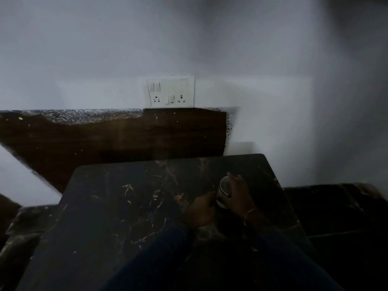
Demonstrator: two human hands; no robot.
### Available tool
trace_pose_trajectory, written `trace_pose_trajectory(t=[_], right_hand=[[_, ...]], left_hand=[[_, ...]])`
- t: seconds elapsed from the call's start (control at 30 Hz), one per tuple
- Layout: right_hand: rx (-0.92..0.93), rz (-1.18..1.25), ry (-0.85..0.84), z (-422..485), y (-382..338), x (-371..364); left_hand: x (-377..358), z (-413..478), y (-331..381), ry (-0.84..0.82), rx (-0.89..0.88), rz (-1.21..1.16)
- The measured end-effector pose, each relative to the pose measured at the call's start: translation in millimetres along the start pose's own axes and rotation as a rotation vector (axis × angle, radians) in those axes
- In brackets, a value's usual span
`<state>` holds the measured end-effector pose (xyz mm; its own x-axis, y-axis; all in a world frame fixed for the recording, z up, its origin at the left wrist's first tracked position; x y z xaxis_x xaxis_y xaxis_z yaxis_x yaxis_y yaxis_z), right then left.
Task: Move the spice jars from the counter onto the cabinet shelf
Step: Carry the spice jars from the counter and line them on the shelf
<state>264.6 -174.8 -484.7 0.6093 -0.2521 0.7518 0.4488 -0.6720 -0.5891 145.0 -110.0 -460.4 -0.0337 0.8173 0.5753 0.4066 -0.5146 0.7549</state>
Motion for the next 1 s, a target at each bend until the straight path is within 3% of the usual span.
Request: trace_pose_trajectory(t=[0.23, 0.37, 0.5, 0.63, 0.73, 0.83, 1.0], right_hand=[[-0.047, 0.072, 0.033, 7, 22, -6], [0.044, 0.17, -0.025, -4, 12, -6], [0.101, 0.502, -0.151, -33, -17, 1], [0.255, 0.885, -0.238, -51, -50, 5], [0.195, 1.126, -0.165, -53, -62, -4], [0.085, 1.157, -0.07, -55, -65, -28], [0.013, 1.305, -0.105, -56, -68, -56]], left_hand=[[12, -5, -6, -0.072, 0.059, -0.124], [14, -7, -29, -0.069, 0.138, -0.284], [22, -26, -64, 0.078, 0.296, -0.834], [-10, -49, -67, -0.211, 0.303, -1.336], [-7, -55, -58, -0.104, 0.197, -1.563], [5, -63, -49, 0.085, 0.077, -1.419], [26, -76, -48, 0.227, 0.016, -1.093]])
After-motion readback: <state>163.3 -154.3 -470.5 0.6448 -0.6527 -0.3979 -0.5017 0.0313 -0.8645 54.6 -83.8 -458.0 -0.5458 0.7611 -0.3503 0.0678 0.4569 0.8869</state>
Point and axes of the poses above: each hand's wrist, its own z-axis towards the middle knuckle, its own x-axis out of the back of the hand, y = z × x, the point moved 8 cm from there along z, towards the middle knuckle, and after that the axes turned 9 degrees about -y, right-handed, at the moved point
